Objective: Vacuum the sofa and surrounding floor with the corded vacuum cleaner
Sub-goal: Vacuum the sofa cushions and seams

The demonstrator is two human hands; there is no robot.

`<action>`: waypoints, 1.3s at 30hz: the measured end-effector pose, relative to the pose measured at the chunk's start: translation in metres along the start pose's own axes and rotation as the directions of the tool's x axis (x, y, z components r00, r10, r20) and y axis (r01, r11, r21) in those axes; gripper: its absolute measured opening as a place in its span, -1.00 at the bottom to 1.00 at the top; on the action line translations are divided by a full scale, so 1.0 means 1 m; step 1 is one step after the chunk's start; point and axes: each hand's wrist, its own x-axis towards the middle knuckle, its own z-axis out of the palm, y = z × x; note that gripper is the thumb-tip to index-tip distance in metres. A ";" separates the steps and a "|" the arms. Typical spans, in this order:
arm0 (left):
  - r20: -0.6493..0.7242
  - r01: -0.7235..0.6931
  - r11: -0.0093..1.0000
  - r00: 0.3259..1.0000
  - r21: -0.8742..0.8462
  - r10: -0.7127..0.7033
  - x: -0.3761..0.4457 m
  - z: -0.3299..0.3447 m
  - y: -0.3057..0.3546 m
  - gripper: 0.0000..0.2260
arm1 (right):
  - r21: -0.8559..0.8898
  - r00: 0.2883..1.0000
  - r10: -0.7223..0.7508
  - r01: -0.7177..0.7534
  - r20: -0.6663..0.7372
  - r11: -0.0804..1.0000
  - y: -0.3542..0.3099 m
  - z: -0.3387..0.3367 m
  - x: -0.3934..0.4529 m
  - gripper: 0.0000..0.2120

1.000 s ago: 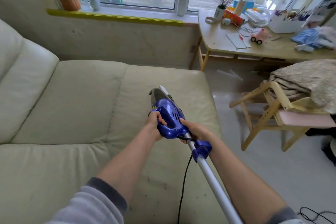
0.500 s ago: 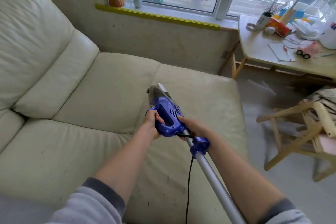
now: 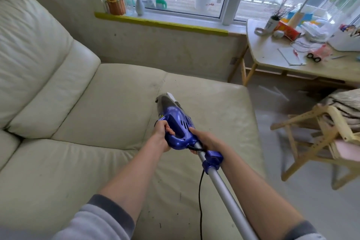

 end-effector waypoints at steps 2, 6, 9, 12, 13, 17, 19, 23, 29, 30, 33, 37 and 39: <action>0.028 0.010 1.000 1.000 0.016 -0.011 -0.001 0.016 -0.010 -0.86 | 0.020 0.999 -0.022 0.023 -0.036 1.000 0.004 -0.018 -0.008 -0.72; 0.091 0.047 0.994 0.994 0.102 -0.057 -0.003 0.062 -0.037 -0.81 | 0.092 0.990 -0.029 0.043 -0.141 0.995 0.014 -0.067 -0.030 -0.71; 0.129 0.076 0.986 0.987 0.148 -0.095 -0.002 0.098 -0.060 -0.78 | 0.156 0.979 -0.036 0.068 -0.199 0.985 0.023 -0.107 -0.044 -0.68; 0.176 0.114 0.975 0.973 0.192 -0.149 -0.003 0.138 -0.086 -0.76 | 0.219 0.964 -0.036 0.096 -0.262 0.971 0.031 -0.151 -0.055 -0.69; 0.189 0.120 0.970 0.969 0.209 -0.161 -0.003 0.150 -0.092 -0.77 | 0.234 0.962 -0.032 0.098 -0.272 0.967 0.033 -0.164 -0.058 -0.69; 0.205 0.123 0.945 0.960 0.302 -0.191 0.005 0.188 -0.115 -0.77 | 0.286 0.957 -0.022 0.108 -0.288 0.952 0.038 -0.201 -0.069 -0.71; 0.195 0.142 0.934 0.957 0.327 -0.214 0.011 0.205 -0.127 -0.78 | 0.312 0.957 -0.016 0.111 -0.291 0.944 0.041 -0.218 -0.070 -0.71; 0.188 0.183 0.918 0.947 0.352 -0.261 0.021 0.231 -0.150 -0.79 | 0.340 0.951 0.014 0.097 -0.309 0.935 0.049 -0.247 -0.070 -0.71; 0.188 0.196 0.898 0.939 0.393 -0.287 0.029 0.258 -0.173 -0.76 | 0.395 0.943 0.051 0.089 -0.330 0.914 0.060 -0.279 -0.060 -0.69; 0.186 0.194 0.896 0.940 0.399 -0.286 0.030 0.260 -0.174 -0.76 | 0.398 0.943 0.053 0.088 -0.330 0.913 0.061 -0.281 -0.057 -0.69; 0.170 0.200 0.893 0.942 0.403 -0.288 0.037 0.263 -0.176 -0.76 | 0.401 0.946 0.055 0.082 -0.319 0.913 0.062 -0.285 -0.052 -0.68; 0.158 0.198 0.900 0.948 0.388 -0.277 0.041 0.260 -0.173 -0.77 | 0.392 0.955 0.045 0.077 -0.294 0.917 0.057 -0.284 -0.047 -0.69; 0.153 0.197 0.904 0.950 0.379 -0.271 0.041 0.257 -0.170 -0.77 | 0.393 0.958 0.042 0.077 -0.284 0.916 0.055 -0.282 -0.047 -0.70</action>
